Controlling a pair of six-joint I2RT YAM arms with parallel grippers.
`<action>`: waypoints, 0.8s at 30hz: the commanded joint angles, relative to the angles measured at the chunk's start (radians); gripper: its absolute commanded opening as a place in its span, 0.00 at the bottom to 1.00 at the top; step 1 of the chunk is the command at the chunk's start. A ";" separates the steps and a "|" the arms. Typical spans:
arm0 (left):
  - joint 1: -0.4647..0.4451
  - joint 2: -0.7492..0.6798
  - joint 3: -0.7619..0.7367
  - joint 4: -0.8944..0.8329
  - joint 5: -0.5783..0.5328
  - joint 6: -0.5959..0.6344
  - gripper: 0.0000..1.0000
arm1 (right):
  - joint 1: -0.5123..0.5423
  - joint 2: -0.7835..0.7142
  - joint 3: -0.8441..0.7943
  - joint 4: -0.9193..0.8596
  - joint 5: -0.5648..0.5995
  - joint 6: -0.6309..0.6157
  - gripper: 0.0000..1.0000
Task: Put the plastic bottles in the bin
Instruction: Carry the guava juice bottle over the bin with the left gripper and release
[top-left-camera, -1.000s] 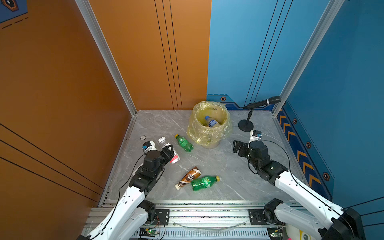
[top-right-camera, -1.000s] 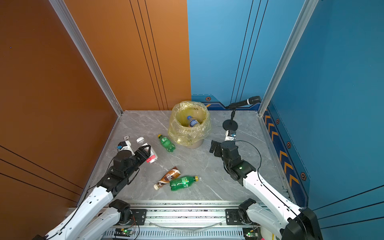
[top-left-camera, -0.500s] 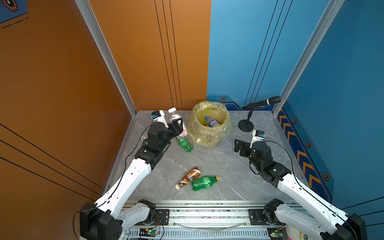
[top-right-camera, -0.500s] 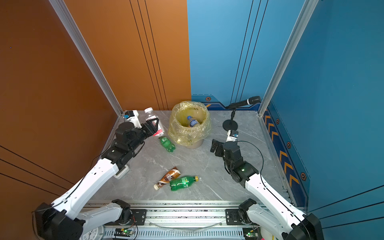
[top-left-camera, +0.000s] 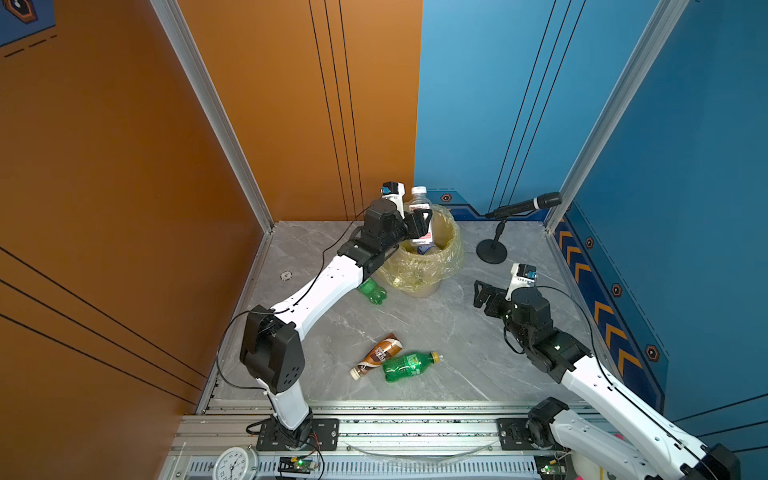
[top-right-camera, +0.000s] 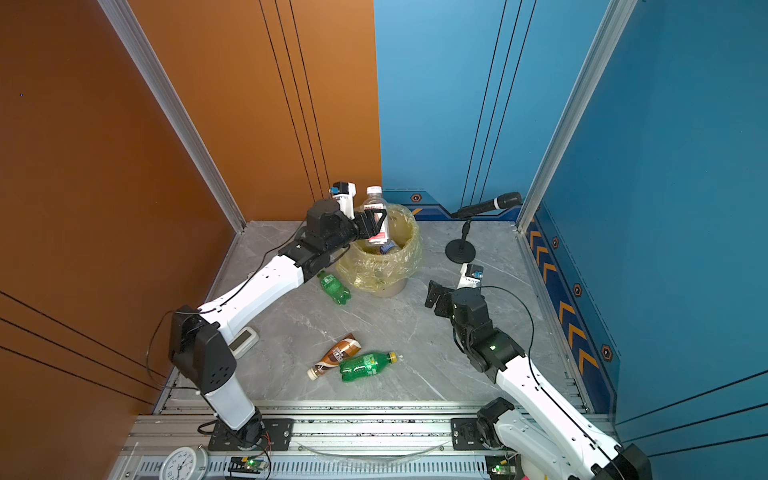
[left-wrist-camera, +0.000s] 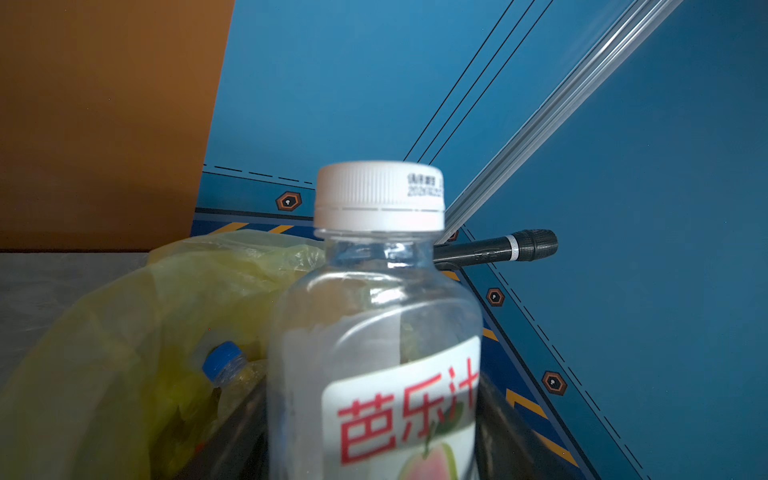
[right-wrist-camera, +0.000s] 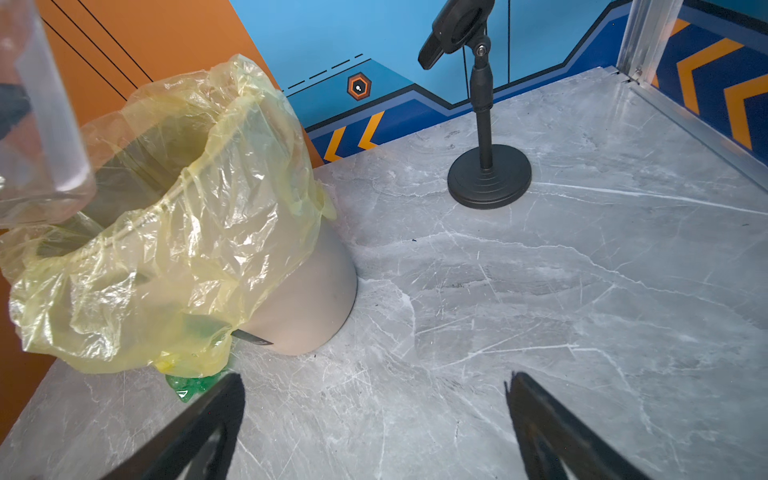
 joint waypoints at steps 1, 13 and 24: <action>-0.005 0.040 0.080 -0.029 0.046 0.018 0.62 | -0.009 -0.023 -0.018 -0.033 0.031 0.010 1.00; -0.005 0.098 0.160 -0.091 0.077 0.017 0.96 | -0.026 -0.039 -0.028 -0.037 0.018 0.008 1.00; 0.017 -0.144 0.011 -0.052 0.023 0.126 0.98 | -0.040 -0.044 -0.031 -0.038 0.008 0.007 1.00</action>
